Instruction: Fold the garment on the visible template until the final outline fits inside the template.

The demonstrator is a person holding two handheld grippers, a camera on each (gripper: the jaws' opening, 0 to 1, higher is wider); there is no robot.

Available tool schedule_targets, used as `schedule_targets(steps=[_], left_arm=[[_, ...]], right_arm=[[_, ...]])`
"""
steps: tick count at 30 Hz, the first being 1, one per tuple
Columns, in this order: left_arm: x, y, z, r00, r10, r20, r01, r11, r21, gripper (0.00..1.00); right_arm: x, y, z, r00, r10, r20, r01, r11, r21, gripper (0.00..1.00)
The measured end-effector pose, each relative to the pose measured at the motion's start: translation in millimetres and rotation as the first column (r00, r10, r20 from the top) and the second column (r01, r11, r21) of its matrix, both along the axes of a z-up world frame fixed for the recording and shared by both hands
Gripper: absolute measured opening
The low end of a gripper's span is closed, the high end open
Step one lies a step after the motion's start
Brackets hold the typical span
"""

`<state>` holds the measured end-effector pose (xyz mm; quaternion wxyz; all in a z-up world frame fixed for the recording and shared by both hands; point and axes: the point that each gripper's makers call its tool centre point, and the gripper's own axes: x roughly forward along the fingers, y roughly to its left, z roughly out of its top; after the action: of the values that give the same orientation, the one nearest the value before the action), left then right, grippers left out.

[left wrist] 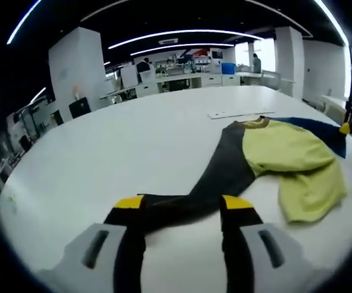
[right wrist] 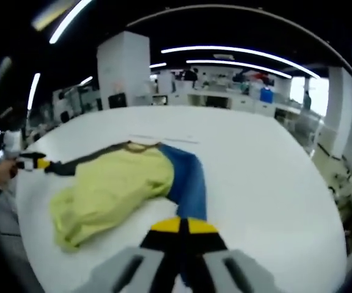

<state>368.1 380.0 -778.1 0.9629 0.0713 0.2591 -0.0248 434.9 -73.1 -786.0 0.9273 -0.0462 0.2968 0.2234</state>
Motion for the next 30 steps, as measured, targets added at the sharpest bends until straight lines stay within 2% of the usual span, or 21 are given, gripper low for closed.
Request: schedule_targets(steps=[2,6,16,26,30], left_arm=[[-1.8,-11,3.4,1.0,-0.02,0.011,0.02,1.0,-0.004,0.46],[-2.0,-18,8.4,0.998,-0.048,0.03,0.049,0.999,-0.016,0.48],[-11.7,-41,16.8,0.994,-0.1,0.047,0.102,0.993,-0.065,0.53],[-20.0,-42,18.5,0.994,-0.101,0.049,0.104,0.992,-0.07,0.55],[-20.5,-40,19.1,0.994,-0.098,0.045,0.101,0.992,-0.071,0.55]], right_arm=[[-4,6,-5.4,1.0,0.008,-0.011,-0.008,1.0,0.004,0.0],[-16,23,-19.4,0.999,0.029,-0.046,-0.028,1.0,0.012,0.0],[-25,44,-44.0,0.994,0.053,-0.095,-0.052,0.999,0.009,0.0],[-27,46,-60.1,0.989,0.06,-0.133,-0.063,0.998,-0.015,0.0],[-29,46,-57.5,0.988,0.074,-0.133,-0.077,0.997,-0.02,0.01]])
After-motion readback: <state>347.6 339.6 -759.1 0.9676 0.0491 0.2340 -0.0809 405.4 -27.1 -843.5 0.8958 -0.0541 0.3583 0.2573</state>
